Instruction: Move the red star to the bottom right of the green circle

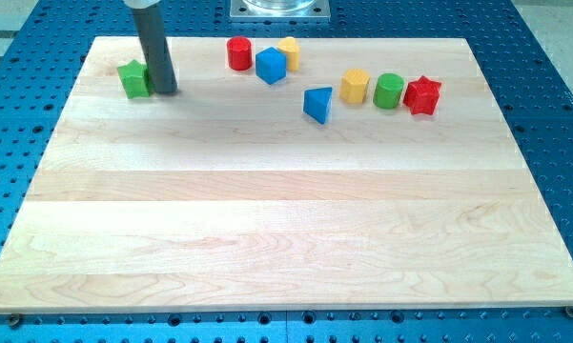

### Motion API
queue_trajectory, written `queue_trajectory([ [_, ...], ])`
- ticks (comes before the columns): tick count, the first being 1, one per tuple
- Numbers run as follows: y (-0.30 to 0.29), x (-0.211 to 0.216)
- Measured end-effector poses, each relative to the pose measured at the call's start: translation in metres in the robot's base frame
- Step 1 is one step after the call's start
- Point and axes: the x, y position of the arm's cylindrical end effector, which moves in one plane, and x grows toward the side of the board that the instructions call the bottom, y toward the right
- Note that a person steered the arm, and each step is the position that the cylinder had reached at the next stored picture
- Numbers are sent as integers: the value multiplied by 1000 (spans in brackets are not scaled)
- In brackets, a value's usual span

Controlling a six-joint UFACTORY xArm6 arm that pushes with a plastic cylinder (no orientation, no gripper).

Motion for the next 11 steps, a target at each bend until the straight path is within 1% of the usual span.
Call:
queue_trajectory([
  [1, -24, -1],
  [2, -42, -29],
  [3, 33, -6],
  [4, 131, 52],
  [5, 250, 92],
  [6, 358, 86],
  [7, 409, 42],
  [8, 366, 18],
  [9, 315, 17],
  [10, 340, 18],
  [11, 369, -20],
])
